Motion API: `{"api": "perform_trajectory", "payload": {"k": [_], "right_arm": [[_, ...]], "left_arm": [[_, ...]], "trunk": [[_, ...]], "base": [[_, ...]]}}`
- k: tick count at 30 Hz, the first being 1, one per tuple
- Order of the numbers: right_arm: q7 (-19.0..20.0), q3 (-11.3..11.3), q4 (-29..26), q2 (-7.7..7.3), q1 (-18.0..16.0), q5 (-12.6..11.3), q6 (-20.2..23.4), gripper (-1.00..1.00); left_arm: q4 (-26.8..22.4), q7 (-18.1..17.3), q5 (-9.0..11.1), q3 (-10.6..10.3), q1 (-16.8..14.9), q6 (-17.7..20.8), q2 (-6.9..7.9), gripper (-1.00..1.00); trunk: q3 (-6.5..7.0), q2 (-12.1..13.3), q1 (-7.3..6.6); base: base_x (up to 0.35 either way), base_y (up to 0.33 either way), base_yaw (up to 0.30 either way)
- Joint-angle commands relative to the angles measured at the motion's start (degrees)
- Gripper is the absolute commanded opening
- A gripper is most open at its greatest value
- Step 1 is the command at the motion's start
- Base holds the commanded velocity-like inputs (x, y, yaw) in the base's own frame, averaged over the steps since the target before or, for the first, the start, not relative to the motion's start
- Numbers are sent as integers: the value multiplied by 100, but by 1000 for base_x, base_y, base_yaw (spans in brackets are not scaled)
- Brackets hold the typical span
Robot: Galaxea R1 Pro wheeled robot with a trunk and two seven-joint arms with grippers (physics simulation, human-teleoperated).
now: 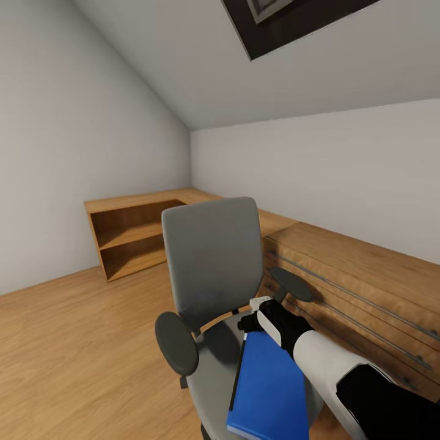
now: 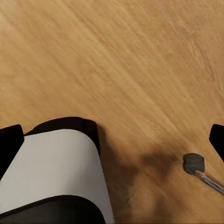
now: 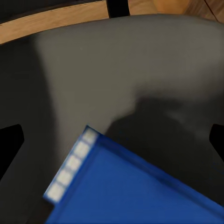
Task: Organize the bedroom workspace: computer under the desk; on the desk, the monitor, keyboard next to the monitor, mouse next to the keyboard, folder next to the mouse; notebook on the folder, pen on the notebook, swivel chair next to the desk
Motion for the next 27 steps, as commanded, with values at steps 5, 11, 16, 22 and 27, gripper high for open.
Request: {"api": "perform_trajectory", "payload": {"k": [5,11,16,22,27], "right_arm": [[-33,45,-7,2,-4,-57,21,100],[-34,45,-7,4,-4,-57,21,100],[-33,45,-7,4,-4,-57,21,100],[-28,45,-7,4,-5,-57,21,100],[-27,45,-7,4,-5,-57,21,100]], "left_arm": [[5,35,145,10,2,17,11,100],[9,39,238,9,1,13,27,100],[10,36,263,8,1,25,38,100],[10,28,268,7,1,26,41,100],[9,25,277,8,1,32,42,100]], "trunk": [[-95,-205,110],[-203,-445,242],[-239,-525,286],[-239,-525,286],[-275,-606,330]], "base": [[3,0,0],[0,0,0],[0,0,0],[0,0,0],[0,0,0]]}}
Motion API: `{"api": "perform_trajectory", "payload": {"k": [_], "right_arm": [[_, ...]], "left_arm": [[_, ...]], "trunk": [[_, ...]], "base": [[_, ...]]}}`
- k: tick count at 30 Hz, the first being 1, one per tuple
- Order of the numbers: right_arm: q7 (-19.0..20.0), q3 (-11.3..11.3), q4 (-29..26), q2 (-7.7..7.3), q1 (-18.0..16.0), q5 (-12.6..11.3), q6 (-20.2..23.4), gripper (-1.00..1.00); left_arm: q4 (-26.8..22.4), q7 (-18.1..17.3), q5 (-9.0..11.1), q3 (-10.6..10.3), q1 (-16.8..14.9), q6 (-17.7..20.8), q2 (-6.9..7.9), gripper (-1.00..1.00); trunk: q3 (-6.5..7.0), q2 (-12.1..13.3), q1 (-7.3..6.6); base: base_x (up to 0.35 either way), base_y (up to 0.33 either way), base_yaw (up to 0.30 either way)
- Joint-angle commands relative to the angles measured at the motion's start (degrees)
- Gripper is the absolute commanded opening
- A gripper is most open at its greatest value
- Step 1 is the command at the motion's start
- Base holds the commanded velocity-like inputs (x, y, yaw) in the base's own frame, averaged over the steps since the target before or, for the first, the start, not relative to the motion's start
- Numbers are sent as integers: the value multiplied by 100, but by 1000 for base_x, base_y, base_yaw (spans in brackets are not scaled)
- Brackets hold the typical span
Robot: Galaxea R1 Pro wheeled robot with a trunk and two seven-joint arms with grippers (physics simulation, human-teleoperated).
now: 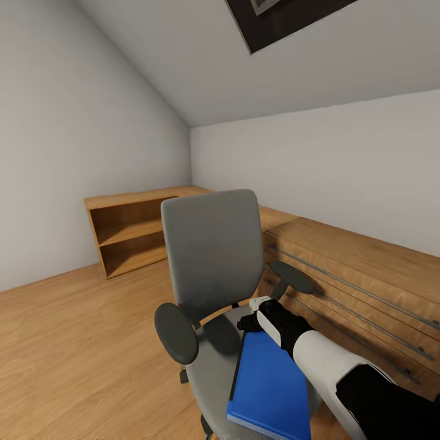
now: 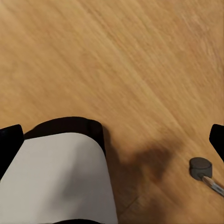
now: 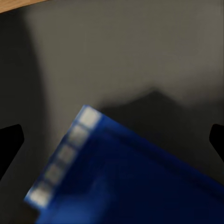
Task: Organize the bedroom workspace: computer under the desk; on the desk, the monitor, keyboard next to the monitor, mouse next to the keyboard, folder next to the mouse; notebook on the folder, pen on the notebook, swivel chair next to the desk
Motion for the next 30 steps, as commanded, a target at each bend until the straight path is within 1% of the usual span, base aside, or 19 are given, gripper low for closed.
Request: {"api": "perform_trajectory", "payload": {"k": [1,15,23,30], "right_arm": [[-32,45,-7,-3,-5,-56,20,100],[-32,45,-7,-4,-1,-56,20,100],[-32,45,-7,-3,1,-56,20,100],[-33,45,-7,-3,0,-56,20,100]], "left_arm": [[-18,23,31,6,2,8,0,100],[-84,-30,-83,-54,2,-37,-15,100],[-81,-43,-89,-61,2,-45,-4,100],[-58,-39,-95,-64,5,-46,-5,100]], "trunk": [[-5,-3,-1],[-5,-3,-1],[-5,-3,-1],[-5,-3,-1]], "base": [[0,0,0],[-1,0,0],[-159,0,0],[-37,0,0]]}}
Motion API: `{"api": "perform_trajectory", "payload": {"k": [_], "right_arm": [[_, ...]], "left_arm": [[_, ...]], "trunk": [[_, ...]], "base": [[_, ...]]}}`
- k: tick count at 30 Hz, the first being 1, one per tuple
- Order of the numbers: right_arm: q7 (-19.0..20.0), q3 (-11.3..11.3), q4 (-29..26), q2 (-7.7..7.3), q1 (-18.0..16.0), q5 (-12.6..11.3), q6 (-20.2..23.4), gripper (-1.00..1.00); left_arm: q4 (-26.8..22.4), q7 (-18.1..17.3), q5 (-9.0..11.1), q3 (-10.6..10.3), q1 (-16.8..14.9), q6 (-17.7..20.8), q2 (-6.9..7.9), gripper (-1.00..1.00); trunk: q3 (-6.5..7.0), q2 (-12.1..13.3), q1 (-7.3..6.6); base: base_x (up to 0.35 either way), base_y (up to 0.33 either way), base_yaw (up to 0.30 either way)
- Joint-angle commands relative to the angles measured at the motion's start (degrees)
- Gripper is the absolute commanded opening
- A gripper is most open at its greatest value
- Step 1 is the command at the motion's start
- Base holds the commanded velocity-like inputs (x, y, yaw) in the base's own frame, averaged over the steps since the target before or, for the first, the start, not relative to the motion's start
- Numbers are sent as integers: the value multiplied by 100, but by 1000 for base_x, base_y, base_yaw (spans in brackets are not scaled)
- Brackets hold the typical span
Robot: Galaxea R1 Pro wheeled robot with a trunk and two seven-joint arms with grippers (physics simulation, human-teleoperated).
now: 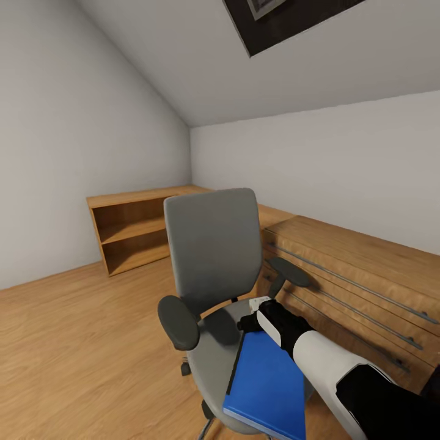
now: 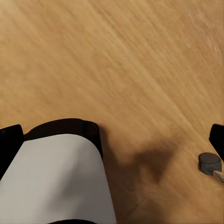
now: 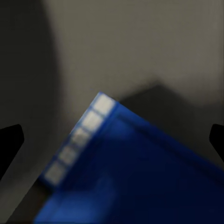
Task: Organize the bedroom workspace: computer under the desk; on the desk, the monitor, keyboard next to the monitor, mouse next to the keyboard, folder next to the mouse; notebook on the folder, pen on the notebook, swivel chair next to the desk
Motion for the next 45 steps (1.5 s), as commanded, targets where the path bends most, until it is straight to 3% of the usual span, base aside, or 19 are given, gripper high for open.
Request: {"api": "perform_trajectory", "payload": {"k": [1,36,45], "right_arm": [[-32,45,-7,-3,-4,-57,20,100],[-33,29,-56,-24,7,-71,-12,100],[-17,-37,-477,-77,75,-88,-1049,100]], "left_arm": [[-5,27,35,3,1,3,-3,100],[44,44,31,-13,4,3,-29,100],[51,44,18,-14,5,3,-8,100]], "trunk": [[-5,-3,-1],[-5,-3,-1],[-5,-3,-1]], "base": [[-11,0,0],[-44,0,0],[0,0,0]]}}
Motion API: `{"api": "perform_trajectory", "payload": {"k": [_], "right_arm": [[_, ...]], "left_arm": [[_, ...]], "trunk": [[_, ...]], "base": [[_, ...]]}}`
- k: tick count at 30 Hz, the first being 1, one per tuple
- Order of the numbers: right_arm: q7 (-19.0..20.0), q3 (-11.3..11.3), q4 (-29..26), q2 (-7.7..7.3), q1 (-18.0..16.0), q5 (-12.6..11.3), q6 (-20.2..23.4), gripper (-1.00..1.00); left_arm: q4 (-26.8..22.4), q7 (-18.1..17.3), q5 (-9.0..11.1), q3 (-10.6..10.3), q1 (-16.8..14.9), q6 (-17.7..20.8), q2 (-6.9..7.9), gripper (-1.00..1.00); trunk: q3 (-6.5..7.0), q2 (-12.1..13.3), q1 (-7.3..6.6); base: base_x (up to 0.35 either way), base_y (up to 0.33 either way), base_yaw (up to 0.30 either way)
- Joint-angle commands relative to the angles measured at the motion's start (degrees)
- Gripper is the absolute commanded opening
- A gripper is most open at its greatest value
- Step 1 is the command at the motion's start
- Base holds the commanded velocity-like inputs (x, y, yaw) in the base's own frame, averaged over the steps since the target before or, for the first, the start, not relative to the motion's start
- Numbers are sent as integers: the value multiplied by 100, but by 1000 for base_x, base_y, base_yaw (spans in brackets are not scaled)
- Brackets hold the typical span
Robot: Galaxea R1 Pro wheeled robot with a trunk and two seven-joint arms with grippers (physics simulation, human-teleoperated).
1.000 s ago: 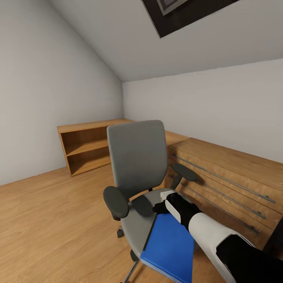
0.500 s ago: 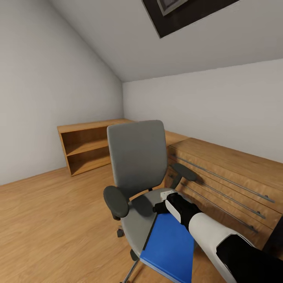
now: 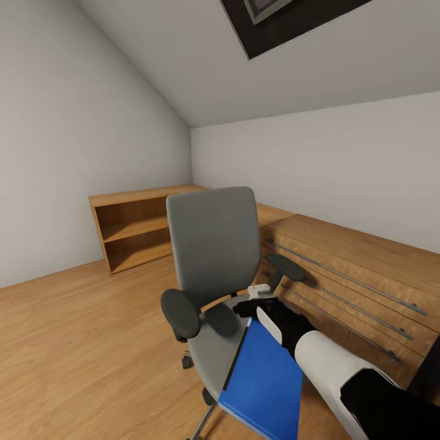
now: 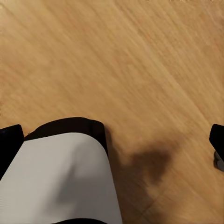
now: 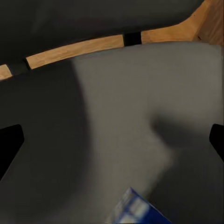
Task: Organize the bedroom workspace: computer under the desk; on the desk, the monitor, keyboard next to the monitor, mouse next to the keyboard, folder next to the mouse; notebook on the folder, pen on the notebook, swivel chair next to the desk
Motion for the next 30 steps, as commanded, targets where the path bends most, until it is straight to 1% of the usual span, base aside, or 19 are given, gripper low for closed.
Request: {"api": "perform_trajectory", "payload": {"k": [1,4,10,11,12,14,16,17,18,27,30], "right_arm": [[-30,43,-97,-10,5,-48,-75,100],[-23,39,-208,-20,25,-49,-168,100],[4,38,-323,-46,41,-57,-217,100],[7,41,-364,-77,46,-63,-217,100],[13,49,-491,-170,77,-74,-209,100],[14,54,-667,-266,107,-81,-171,100],[13,57,-825,-335,131,-86,-95,100],[11,56,-943,-379,149,-86,13,100],[10,55,-990,-395,156,-84,66,100],[-5,52,-1166,-451,182,-70,276,100],[-5,49,-1178,-454,182,-69,288,100]], "left_arm": [[-6,25,35,4,2,3,2,100],[3,25,34,4,1,3,4,100],[33,25,33,3,-2,3,7,100],[38,25,33,1,-2,3,9,100],[46,25,33,-1,-3,3,11,100],[51,23,33,-2,-3,3,12,100],[54,22,33,-3,-3,3,13,100],[56,23,29,-3,-3,3,14,100],[56,23,18,-4,-4,3,12,100],[59,-2,-329,10,-4,11,-26,100],[59,-8,-357,13,-4,14,-27,100]], "trunk": [[-5,-3,0],[-5,-3,0],[-5,-3,0],[-5,-3,0],[-5,-3,0],[-5,-3,0],[-5,-3,0],[-5,-3,0],[-5,-3,0],[-5,-3,0],[-5,-3,0]], "base": [[0,0,0],[0,0,0],[0,0,0],[0,0,0],[0,0,0],[0,0,0],[0,0,0],[0,0,0],[0,0,0],[-8,0,0],[-140,0,0]]}}
